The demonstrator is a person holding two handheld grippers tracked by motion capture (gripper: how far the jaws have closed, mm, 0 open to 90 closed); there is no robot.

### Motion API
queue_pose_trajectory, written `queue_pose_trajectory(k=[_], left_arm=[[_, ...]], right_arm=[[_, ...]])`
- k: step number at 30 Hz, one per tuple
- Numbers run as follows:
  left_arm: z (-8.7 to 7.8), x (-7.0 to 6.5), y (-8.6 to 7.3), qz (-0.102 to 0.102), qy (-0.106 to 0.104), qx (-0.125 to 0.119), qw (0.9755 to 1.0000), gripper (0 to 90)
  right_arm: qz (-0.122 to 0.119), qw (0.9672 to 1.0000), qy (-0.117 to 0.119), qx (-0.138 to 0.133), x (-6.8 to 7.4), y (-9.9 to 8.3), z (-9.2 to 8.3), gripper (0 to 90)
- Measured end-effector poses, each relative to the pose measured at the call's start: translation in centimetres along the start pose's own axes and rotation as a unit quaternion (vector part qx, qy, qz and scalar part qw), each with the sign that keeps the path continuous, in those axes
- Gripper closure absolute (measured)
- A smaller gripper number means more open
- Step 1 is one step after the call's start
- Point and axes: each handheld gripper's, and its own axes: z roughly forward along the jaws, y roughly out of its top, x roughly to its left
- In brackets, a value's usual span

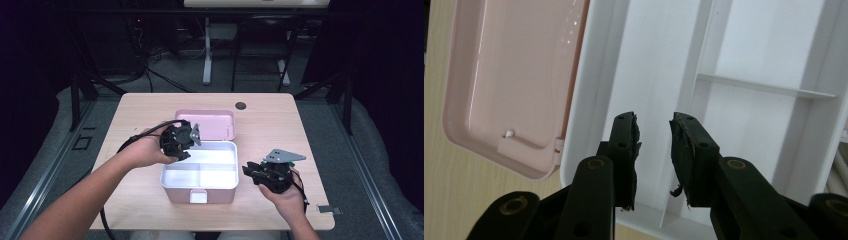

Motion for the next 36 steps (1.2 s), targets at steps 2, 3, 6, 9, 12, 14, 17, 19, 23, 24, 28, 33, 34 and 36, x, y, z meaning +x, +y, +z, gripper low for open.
queue_pose_trajectory(k=[2, 3, 6, 9, 12, 14, 17, 19, 23, 24, 28, 33, 34, 36], left_arm=[[0.2, -0.2, 0.2, 0.006, -0.003, 0.009, 0.9999, 71.5], [0.5, -0.3, 0.4, 0.008, -0.004, 0.012, 0.9999, 71.6], [0.9, -0.5, 0.7, 0.015, -0.007, 0.021, 0.9997, 72.4], [1.4, -0.7, 1.0, 0.020, -0.008, 0.028, 0.9994, 73.1], [1.8, -0.8, 1.3, 0.025, -0.011, 0.038, 0.9989, 74.0], [2.2, -1.0, 1.6, 0.028, -0.016, 0.047, 0.9984, 74.9], [2.7, -1.1, 1.9, 0.033, -0.020, 0.049, 0.9980, 75.2], [3.0, -1.3, 2.1, 0.039, -0.021, 0.054, 0.9975, 75.2], [3.5, -1.4, 2.3, 0.039, -0.026, 0.058, 0.9972, 75.8], [3.6, -1.5, 2.4, 0.042, -0.026, 0.059, 0.9970, 76.2], [3.9, -1.7, 2.7, 0.046, -0.029, 0.063, 0.9965, 78.5], [4.3, -1.9, 2.9, 0.052, -0.031, 0.064, 0.9961, 80.1], [4.4, -1.9, 2.9, 0.050, -0.034, 0.064, 0.9961, 80.5], [4.6, -2.0, 3.1, 0.054, -0.029, 0.067, 0.9958, 80.9]], right_arm=[[0.002, 1.0000, 0.000, -0.001, -0.1, 0.0, 0.0, 72.0], [0.002, 1.0000, -0.001, -0.001, -0.1, 0.0, 0.0, 71.9], [0.003, 1.0000, -0.001, -0.001, -0.1, 0.0, 0.0, 71.9], [0.003, 1.0000, -0.001, 0.000, -0.2, -0.1, 0.0, 71.9], [0.005, 1.0000, -0.002, 0.001, -0.2, -0.1, 0.0, 71.8], [0.006, 1.0000, -0.003, 0.002, -0.3, -0.1, 0.0, 71.8], [0.007, 1.0000, -0.003, 0.001, -0.4, -0.2, 0.0, 71.8], [0.008, 1.0000, -0.003, 0.002, -0.4, -0.2, -0.1, 71.8], [0.011, 0.9999, -0.004, 0.000, -0.5, -0.2, -0.1, 71.8], [0.011, 0.9999, -0.004, -0.001, -0.6, -0.2, -0.1, 71.8], [0.011, 0.9999, -0.005, -0.001, -0.7, -0.3, -0.1, 71.8], [0.011, 0.9999, -0.006, 0.000, -0.8, -0.3, -0.1, 71.8], [0.011, 0.9999, -0.006, 0.000, -0.8, -0.3, -0.1, 71.8], [0.012, 0.9999, -0.006, 0.000, -0.8, -0.3, 0.0, 71.8]])
